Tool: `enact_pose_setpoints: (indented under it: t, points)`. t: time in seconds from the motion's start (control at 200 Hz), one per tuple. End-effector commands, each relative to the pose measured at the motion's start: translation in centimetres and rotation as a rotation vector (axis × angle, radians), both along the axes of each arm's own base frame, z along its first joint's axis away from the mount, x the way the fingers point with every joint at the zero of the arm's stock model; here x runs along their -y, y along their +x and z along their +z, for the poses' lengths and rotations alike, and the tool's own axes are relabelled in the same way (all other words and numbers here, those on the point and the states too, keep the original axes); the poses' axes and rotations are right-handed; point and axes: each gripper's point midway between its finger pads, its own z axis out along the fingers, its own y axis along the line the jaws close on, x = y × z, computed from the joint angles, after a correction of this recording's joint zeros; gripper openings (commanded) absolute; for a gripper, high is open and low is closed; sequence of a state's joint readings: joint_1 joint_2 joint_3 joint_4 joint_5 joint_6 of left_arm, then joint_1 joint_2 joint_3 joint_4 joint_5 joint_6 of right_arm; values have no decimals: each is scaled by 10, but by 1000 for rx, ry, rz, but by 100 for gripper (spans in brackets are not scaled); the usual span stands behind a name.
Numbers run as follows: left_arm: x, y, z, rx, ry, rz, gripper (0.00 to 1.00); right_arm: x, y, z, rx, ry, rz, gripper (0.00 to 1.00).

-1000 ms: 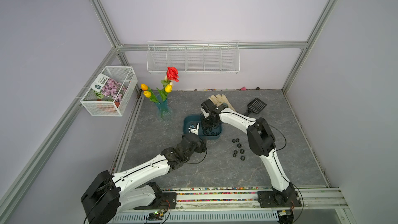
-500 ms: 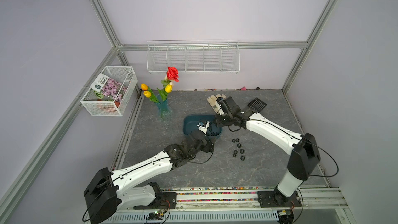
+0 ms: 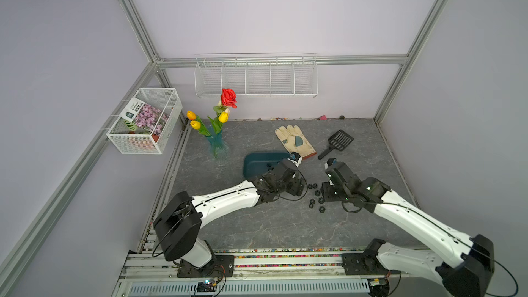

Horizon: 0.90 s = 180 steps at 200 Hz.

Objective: Put the nuts on the desktop into the storage box
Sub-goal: Pick up the nut from the center of the board.

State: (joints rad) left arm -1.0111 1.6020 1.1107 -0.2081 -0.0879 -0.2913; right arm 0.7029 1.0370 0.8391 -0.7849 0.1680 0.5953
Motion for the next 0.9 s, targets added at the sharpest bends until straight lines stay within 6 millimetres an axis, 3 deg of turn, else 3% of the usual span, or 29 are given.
enact_pose_setpoints:
  t: [0.0, 0.12, 0.32, 0.52, 0.894]
  points:
    - [22, -7, -7, -32, 33, -75, 79, 6, -35, -24, -109, 60, -3, 41]
    - [40, -6, -25, -70, 88, -88, 75, 14, -55, -35, -134, 105, -18, 41]
    - [50, -1, -54, -124, 181, -70, 74, 26, -65, -40, -107, 143, -61, 41]
    - [54, 1, -76, -156, 268, -70, 69, 27, -67, -47, -119, 137, -67, 41]
    - [56, 6, -100, -160, 350, -49, 59, 22, -64, -53, -138, 138, -71, 36]
